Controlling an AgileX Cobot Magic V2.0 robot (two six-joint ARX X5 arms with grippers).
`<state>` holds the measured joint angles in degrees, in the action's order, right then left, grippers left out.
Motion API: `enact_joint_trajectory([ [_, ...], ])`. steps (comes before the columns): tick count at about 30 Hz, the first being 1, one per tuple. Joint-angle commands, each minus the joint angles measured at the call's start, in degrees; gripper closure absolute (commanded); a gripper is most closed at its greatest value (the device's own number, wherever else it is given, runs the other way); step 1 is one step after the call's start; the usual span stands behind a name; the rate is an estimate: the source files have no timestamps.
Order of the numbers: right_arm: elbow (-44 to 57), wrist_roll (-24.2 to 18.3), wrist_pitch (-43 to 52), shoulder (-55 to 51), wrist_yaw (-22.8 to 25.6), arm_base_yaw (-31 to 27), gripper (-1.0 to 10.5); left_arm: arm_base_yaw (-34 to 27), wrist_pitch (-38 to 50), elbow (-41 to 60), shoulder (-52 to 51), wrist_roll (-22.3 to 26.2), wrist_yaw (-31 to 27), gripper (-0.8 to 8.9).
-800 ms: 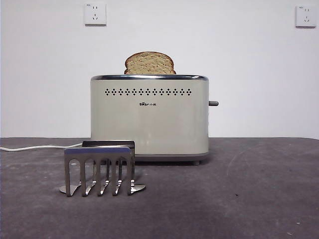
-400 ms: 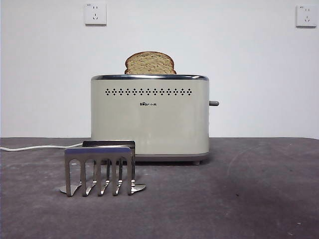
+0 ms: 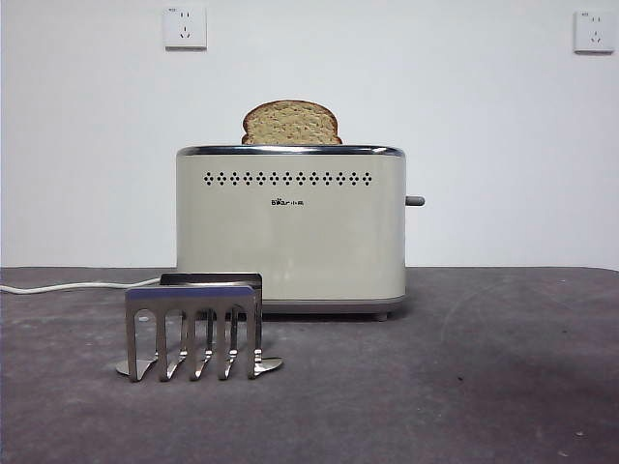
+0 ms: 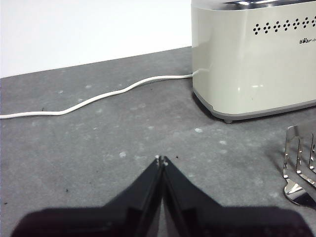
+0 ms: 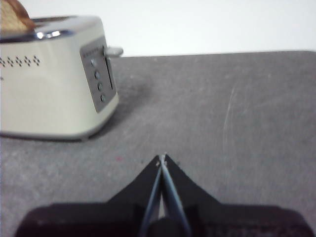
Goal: Pick up a slice of bread from the rack,put the bread on the toaster,press the button
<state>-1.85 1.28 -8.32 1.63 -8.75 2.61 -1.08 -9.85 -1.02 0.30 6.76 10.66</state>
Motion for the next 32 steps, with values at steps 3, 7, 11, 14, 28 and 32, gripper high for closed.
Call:
enact_joint_trajectory([
  [3, 1.6, 2.1, -1.5, -1.6, 0.2, 0.1, 9.5, -0.1, 0.2, 0.8, -0.2, -0.6, -0.1, 8.17],
  [7, 1.6, 4.7, -1.4, -1.6, 0.2, 0.1, 9.5, -0.1, 0.2, 0.8, -0.2, -0.6, -0.1, 8.17],
  [11, 1.6, 5.7, -1.3, -1.6, 0.2, 0.1, 9.5, -0.1, 0.2, 0.8, -0.2, -0.6, -0.1, 8.17],
  [14, 1.6, 5.7, -1.3, -1.6, 0.2, 0.1, 9.5, -0.1, 0.2, 0.8, -0.2, -0.6, -0.1, 8.17],
  [28, 1.6, 5.7, -1.3, -1.6, 0.2, 0.1, 9.5, -0.1, 0.2, 0.8, -0.2, -0.6, -0.1, 8.17],
  [32, 1.6, 5.7, -1.3, -1.6, 0.2, 0.1, 9.5, -0.1, 0.2, 0.8, -0.2, -0.6, -0.1, 8.17],
])
